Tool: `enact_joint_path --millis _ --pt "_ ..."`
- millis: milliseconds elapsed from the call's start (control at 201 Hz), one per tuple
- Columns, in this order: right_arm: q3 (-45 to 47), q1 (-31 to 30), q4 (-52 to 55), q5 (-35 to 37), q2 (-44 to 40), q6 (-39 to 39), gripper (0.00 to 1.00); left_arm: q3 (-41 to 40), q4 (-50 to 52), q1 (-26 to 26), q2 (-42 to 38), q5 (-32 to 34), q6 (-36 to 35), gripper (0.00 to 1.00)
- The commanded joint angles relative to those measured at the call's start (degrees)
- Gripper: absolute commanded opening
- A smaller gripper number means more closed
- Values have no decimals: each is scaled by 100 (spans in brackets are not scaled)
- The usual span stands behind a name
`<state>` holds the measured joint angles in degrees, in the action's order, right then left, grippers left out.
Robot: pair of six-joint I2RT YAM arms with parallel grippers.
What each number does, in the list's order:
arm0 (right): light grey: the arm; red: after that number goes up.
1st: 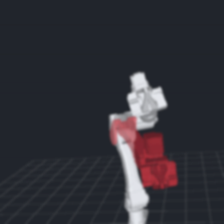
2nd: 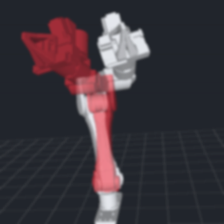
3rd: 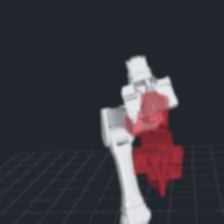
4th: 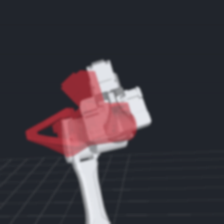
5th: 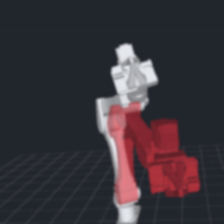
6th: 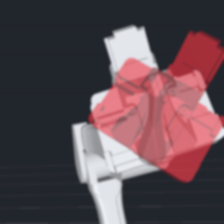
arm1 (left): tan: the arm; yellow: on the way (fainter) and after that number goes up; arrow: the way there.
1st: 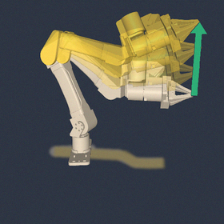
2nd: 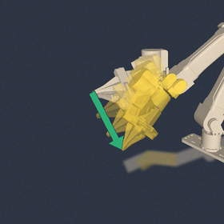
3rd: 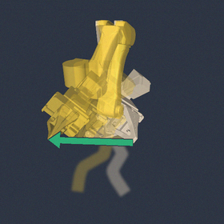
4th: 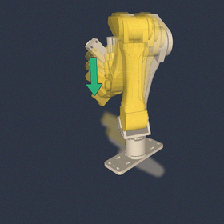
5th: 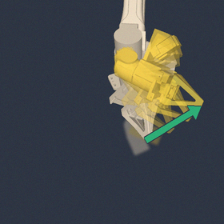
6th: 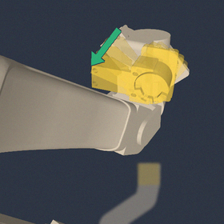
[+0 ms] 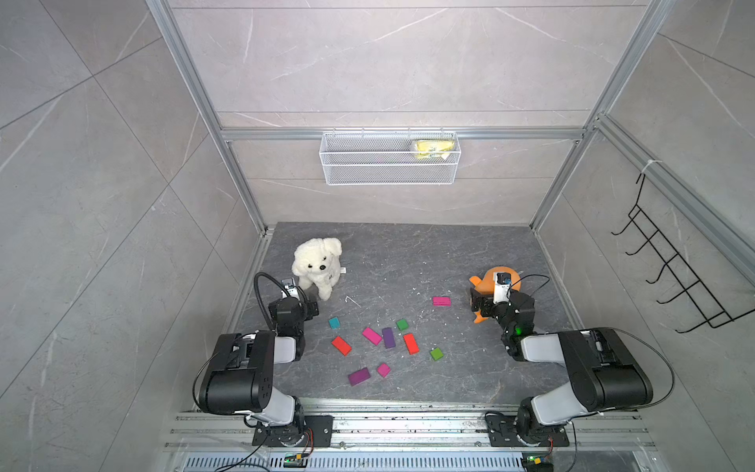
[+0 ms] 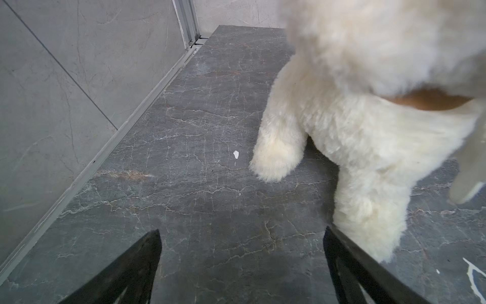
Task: Assemble the number 7 with building blocks
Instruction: Pick up the building block from the center of the board.
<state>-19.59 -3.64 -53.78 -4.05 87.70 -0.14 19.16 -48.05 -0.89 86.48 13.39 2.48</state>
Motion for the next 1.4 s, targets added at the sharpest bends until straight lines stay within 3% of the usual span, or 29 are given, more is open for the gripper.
enact_joint_path --millis 0,816,891,936,1035,1120,1195,1304,1394 --pt "-26 -23 -16 -34 31 100 100 81 -214 16 -43 66 -12 100" --pt "-53 -18 18 12 36 56 98 90 -209 5 -41 50 -17 100" --pt "-233 -16 634 -58 -308 67 95 111 -233 7 -79 97 -56 100" --pt "-609 -17 1657 -170 -726 97 90 396 535 24 -380 57 -104 100" --pt "-1827 -15 4340 -605 -1351 -40 81 2168 4273 27 -1115 28 399 100" --pt "-2380 -29 5557 -942 -1639 -261 75 3460 6437 48 -1124 -11 596 100" --pt "-2581 -73 6074 -1089 -1879 -744 71 3786 7198 172 -1308 76 595 100" --pt "-3053 -337 7179 -1144 -2048 -1272 68 3505 7665 458 -2097 250 769 100" --pt "-3507 -747 8121 -626 -2050 -1458 70 3173 8001 598 -2868 69 1033 100"
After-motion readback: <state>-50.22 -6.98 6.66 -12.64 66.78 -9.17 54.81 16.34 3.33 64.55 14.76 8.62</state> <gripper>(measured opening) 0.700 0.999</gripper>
